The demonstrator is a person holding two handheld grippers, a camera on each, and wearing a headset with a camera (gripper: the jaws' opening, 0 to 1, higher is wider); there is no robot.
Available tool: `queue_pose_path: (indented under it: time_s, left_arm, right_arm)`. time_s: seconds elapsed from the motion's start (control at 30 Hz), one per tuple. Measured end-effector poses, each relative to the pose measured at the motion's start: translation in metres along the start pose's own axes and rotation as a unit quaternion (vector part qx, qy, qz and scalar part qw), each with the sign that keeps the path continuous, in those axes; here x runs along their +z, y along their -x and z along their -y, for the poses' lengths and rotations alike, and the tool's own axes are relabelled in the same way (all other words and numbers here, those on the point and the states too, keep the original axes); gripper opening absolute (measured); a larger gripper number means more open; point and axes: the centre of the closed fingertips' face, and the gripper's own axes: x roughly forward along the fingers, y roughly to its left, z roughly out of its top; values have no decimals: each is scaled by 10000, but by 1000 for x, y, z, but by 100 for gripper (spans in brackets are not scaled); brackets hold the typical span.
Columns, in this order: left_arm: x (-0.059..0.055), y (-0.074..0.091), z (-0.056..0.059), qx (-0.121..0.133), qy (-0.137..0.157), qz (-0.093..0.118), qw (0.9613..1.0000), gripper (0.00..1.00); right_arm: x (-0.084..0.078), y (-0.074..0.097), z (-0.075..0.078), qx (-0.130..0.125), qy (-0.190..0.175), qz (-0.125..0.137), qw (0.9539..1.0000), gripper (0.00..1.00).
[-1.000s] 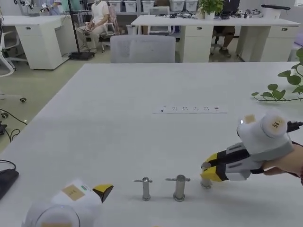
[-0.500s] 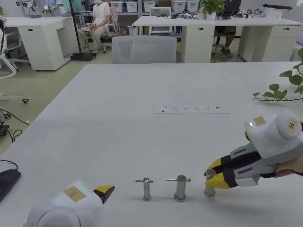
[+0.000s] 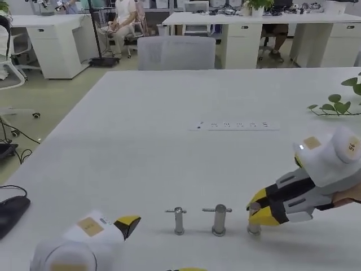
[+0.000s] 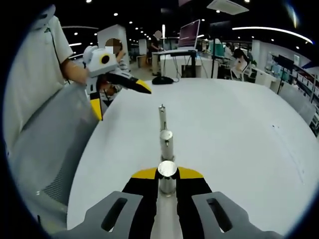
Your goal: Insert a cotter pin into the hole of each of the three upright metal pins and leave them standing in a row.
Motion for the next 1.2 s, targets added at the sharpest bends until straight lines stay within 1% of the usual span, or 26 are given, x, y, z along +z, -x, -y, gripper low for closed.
queue_pose_path:
  time_s: [0.17, 0.23, 0.33, 0.37, 0.47, 0.7, 0.87, 1.03, 1.1, 1.17, 1.2]
  left_arm:
    - [2, 0, -1, 10, 70, 80, 9999, 85]
    - [1, 0, -2, 14, 72, 53, 10000, 85]
    - [2, 0, -1, 13, 84, 68, 9999, 85]
    - [2, 0, -2, 17, 89, 75, 9999, 85]
    - [1, 0, -2, 24, 106, 60, 9999, 84]
    - [-1, 1, -2, 23, 88, 12, 10000, 84]
    - [-2, 0, -2, 7, 98, -5, 10000, 83]
    - [-3, 0, -1, -5, 97, -20, 10000, 83]
    - [-2, 0, -1, -9, 104, -23, 9999, 83]
    - [-3, 0, -1, -9, 95, -30, 10000, 83]
    - [-3, 0, -1, -12, 95, -31, 9999, 83]
  right_arm:
    - [-1, -2, -1, 61, 31, -37, 10000, 13]
    - [-3, -3, 0, 83, 47, -60, 9999, 13]
    - [-6, -3, 1, 84, 45, -106, 9999, 13]
    - [-6, -2, 1, 89, 17, -63, 9999, 13]
    - [-6, -1, 3, 87, 48, -76, 9999, 14]
    - [-10, 4, 5, 154, 79, -192, 9997, 15]
    - [-11, 3, 4, 197, 110, -266, 9994, 15]
    - [-15, 2, 3, 202, -27, -335, 9992, 17]
    - [-14, 0, 1, 205, -244, -199, 9993, 20]
    - [-15, 1, 3, 117, -304, -145, 9994, 20]
    - [-13, 1, 3, 61, -412, -56, 9991, 20]
